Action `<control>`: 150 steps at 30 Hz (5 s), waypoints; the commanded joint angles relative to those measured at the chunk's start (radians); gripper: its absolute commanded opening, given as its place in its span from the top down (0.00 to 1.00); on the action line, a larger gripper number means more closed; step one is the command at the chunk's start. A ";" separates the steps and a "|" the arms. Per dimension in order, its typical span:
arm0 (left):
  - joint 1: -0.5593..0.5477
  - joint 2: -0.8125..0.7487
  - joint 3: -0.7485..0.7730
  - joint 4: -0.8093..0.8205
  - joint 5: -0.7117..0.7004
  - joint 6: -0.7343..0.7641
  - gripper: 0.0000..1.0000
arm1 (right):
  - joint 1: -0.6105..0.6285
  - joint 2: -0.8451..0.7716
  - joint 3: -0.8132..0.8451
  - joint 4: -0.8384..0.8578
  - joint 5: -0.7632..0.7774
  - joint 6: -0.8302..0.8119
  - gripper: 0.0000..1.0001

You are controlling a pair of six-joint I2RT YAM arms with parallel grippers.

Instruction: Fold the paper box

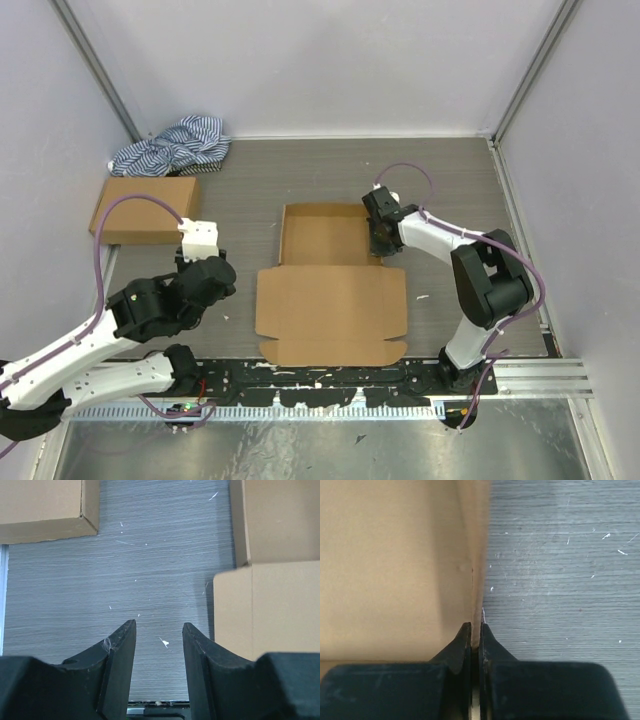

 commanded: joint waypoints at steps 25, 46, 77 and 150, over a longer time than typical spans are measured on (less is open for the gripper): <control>-0.002 -0.108 -0.032 -0.068 -0.026 -0.059 0.50 | -0.074 0.260 0.403 -0.009 0.066 0.028 0.43; -0.002 -0.134 -0.038 -0.069 -0.021 -0.062 0.50 | -0.088 0.157 0.176 0.076 0.095 0.122 0.99; -0.002 -0.160 -0.047 -0.070 -0.033 -0.084 0.50 | -0.026 0.082 0.376 0.156 -0.297 -0.377 0.14; 0.006 -0.139 -0.064 0.024 -0.009 -0.031 0.49 | -0.040 -0.373 0.180 -0.239 0.149 0.065 0.97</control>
